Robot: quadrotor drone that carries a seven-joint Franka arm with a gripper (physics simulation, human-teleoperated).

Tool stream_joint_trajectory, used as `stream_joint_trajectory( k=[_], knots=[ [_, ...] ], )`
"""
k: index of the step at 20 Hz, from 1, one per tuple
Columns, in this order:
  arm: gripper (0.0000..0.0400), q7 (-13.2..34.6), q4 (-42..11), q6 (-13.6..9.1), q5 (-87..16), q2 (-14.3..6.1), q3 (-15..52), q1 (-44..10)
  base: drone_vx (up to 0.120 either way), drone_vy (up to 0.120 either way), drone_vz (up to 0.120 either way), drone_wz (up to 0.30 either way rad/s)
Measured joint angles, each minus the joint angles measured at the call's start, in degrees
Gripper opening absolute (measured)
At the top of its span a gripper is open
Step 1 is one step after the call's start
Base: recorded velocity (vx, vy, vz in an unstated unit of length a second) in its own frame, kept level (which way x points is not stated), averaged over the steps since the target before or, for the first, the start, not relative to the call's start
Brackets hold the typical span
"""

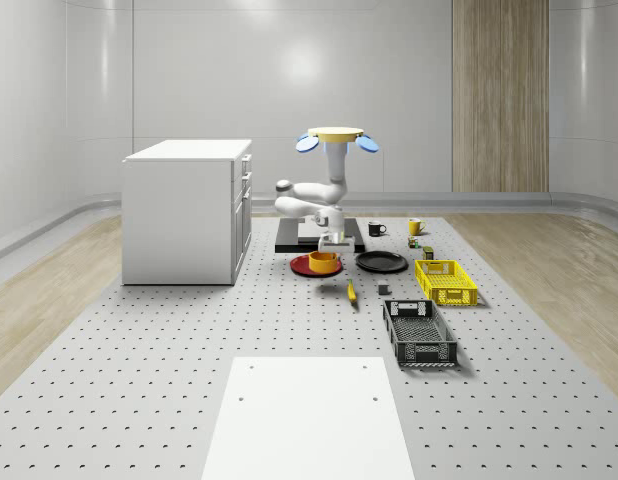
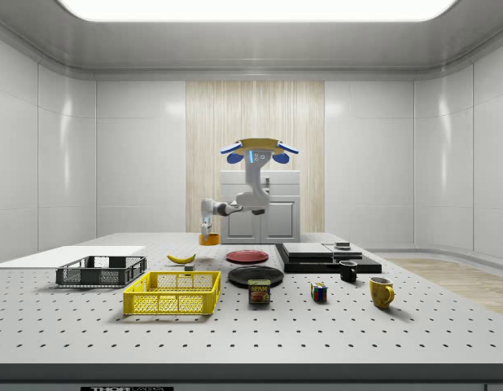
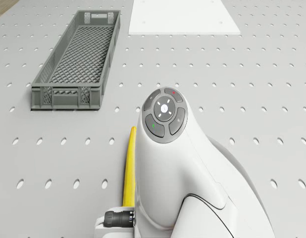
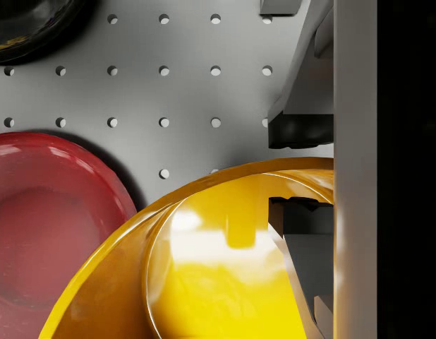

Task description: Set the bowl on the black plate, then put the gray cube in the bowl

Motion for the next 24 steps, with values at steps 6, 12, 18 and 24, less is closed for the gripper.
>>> stream_joint_trajectory(
  k=[6,12,18,24],
  knots=[
    [0.01,0.1,0.0,0.3,0.2,-0.3,0.1,-0.1,-0.12,0.12,0.0,0.0],
    [0.01,0.1,0.0,0.5,0.3,-0.6,0.1,-0.2,-0.12,0.12,0.0,0.0],
    [0.01,0.2,0.0,0.8,0.4,-0.9,0.1,-0.2,-0.12,0.12,0.0,0.0],
    [0.01,0.2,0.0,1.0,0.5,-1.1,0.2,-0.3,-0.12,0.12,0.0,0.0]
  ],
)
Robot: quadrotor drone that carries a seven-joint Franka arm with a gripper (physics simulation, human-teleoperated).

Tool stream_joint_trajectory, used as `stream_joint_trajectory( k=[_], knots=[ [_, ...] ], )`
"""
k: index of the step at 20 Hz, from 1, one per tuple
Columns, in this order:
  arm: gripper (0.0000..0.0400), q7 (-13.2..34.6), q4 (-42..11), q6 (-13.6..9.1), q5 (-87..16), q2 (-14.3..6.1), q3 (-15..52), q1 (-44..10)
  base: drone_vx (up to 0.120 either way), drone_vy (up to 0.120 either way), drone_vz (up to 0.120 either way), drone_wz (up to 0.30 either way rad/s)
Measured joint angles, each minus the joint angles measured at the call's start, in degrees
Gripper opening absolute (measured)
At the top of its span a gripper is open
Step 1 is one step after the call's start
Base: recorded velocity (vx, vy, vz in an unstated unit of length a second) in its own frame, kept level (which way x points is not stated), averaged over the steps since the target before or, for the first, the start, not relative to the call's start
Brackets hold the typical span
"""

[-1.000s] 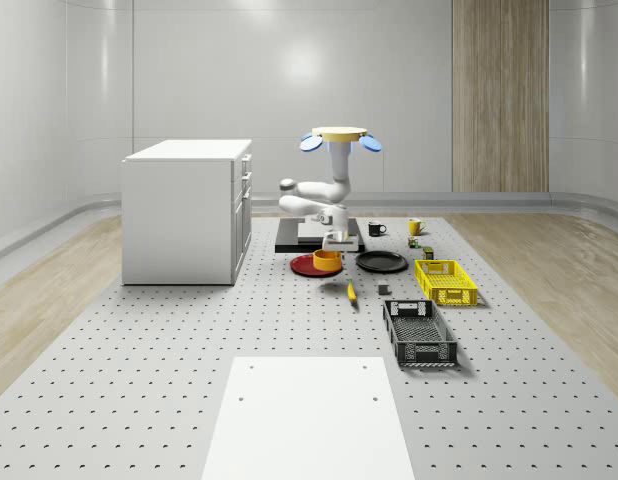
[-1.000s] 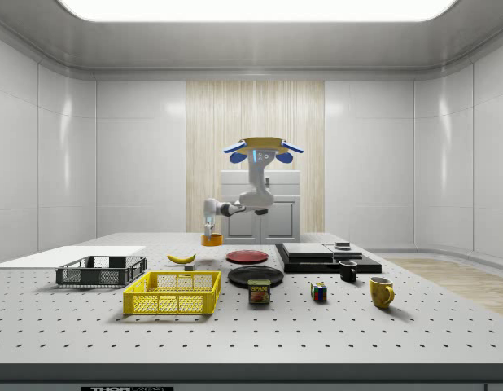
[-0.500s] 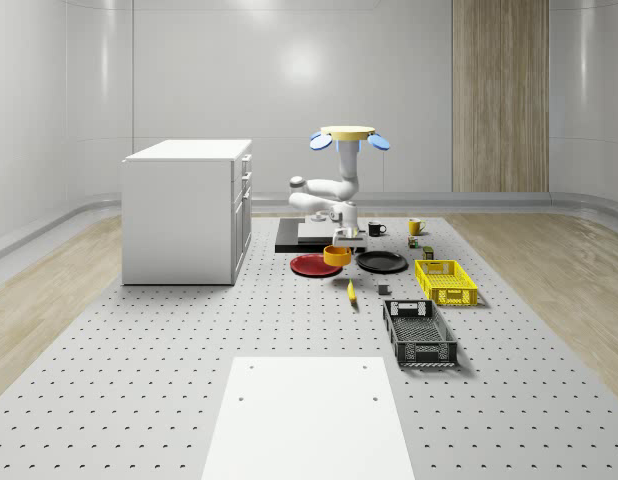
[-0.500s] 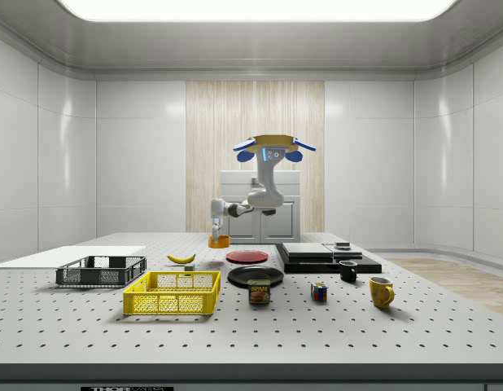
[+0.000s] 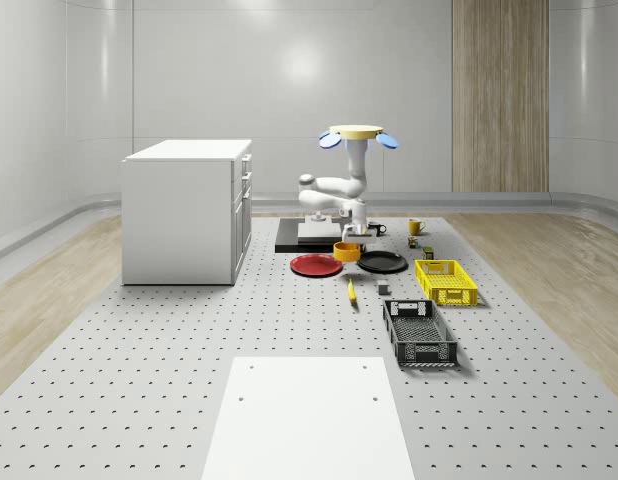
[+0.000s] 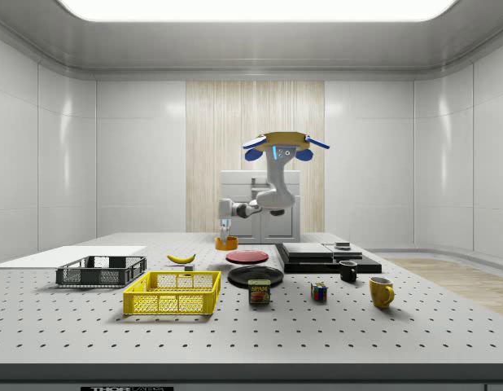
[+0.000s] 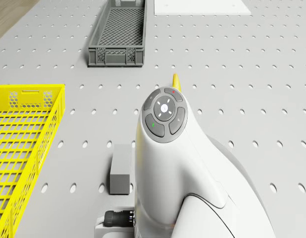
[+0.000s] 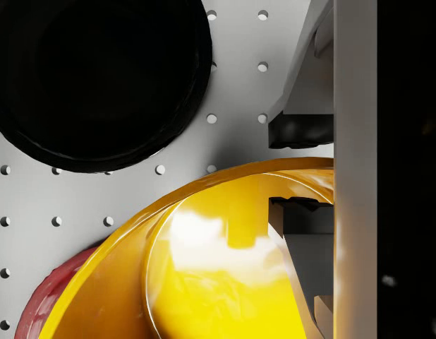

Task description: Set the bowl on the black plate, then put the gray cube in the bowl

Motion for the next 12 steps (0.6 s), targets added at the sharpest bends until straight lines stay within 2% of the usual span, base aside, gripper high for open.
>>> stream_joint_trajectory(
  k=[12],
  knots=[
    [0.01,0.1,0.0,0.4,0.2,-0.4,0.0,-0.1,-0.12,0.12,0.0,0.0]
  ],
)
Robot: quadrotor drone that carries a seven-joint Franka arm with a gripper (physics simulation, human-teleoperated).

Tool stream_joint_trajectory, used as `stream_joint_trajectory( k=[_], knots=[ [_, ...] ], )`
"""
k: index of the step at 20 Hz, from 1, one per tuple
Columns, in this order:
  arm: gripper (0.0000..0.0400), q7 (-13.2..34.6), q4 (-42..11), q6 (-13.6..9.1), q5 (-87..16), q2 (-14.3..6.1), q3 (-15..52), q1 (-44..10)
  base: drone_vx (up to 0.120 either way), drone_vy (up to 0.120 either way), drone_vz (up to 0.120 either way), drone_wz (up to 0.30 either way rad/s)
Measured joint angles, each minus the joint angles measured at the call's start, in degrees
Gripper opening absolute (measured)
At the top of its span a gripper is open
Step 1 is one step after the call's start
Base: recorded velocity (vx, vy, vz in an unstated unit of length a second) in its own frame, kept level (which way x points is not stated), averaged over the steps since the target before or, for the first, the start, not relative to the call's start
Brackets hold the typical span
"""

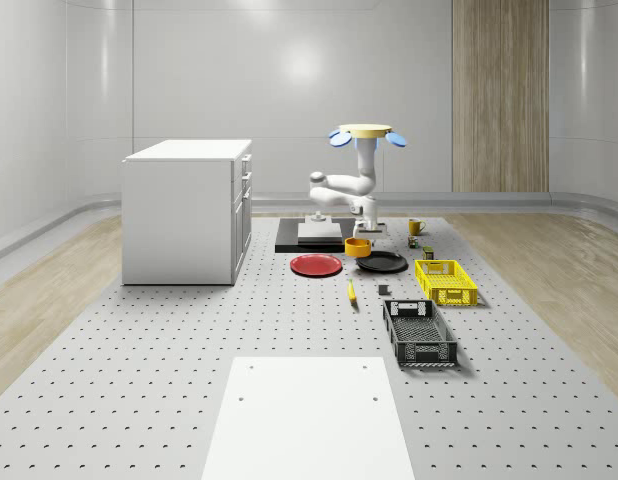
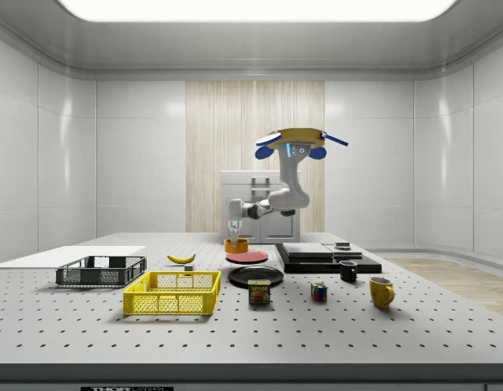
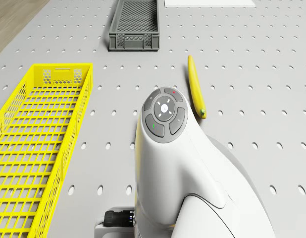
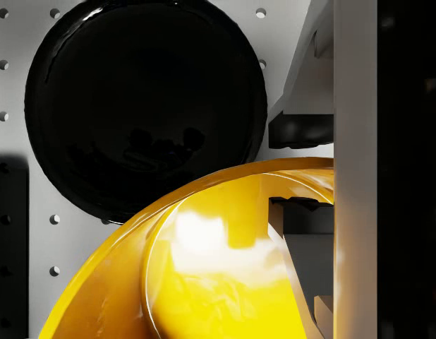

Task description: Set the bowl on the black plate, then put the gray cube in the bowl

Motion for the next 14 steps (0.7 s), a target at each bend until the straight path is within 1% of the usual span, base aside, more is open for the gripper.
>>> stream_joint_trajectory(
  k=[14],
  knots=[
    [0.01,0.1,0.0,0.3,0.2,-0.4,0.0,-0.1,-0.12,0.12,0.0,0.0]
  ],
)
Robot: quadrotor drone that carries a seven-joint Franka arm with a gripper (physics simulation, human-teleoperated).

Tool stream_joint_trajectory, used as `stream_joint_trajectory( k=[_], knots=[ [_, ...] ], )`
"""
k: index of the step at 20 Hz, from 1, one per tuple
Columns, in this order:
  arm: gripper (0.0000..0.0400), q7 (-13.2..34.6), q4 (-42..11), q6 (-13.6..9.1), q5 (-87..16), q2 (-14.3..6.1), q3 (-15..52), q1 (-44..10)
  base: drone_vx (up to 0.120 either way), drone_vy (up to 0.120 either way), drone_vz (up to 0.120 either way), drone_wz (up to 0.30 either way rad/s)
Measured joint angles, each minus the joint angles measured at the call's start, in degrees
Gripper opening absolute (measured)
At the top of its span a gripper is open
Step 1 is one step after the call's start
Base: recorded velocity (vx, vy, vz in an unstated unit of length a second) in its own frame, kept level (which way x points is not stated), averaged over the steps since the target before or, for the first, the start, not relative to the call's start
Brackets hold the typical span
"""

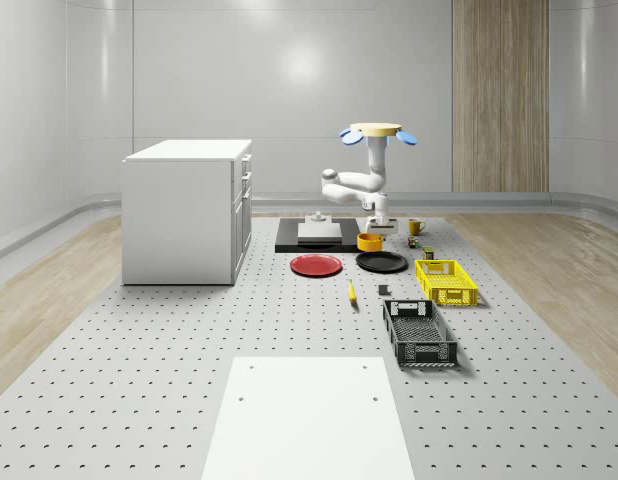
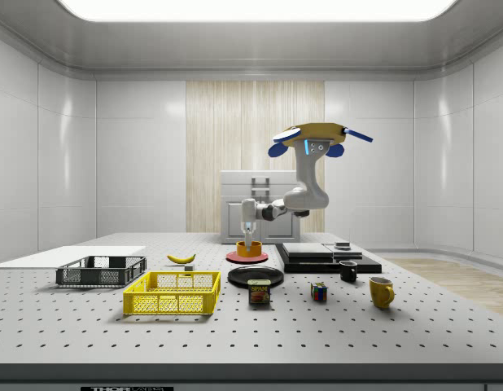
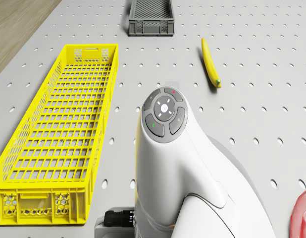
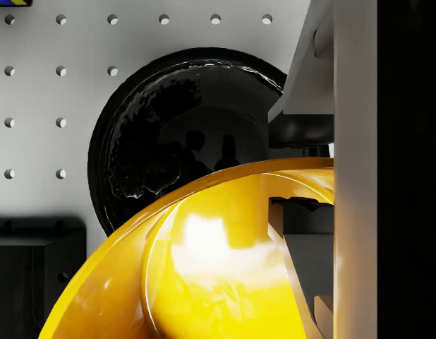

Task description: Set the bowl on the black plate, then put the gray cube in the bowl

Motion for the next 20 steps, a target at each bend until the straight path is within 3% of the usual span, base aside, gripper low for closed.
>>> stream_joint_trajectory(
  k=[3,10,20],
  knots=[
    [0.01,0.0,0.0,0.1,0.0,-0.1,0.0,0.0,-0.067,0.12,0.0,0.0],
    [0.01,0.0,0.0,0.2,0.1,-0.2,0.0,-0.1,0.0,0.114,-0.114,0.0],
    [0.01,0.1,0.0,0.4,0.2,-0.4,0.0,-0.1,0.0,0.0,-0.076,0.0]
  ],
)
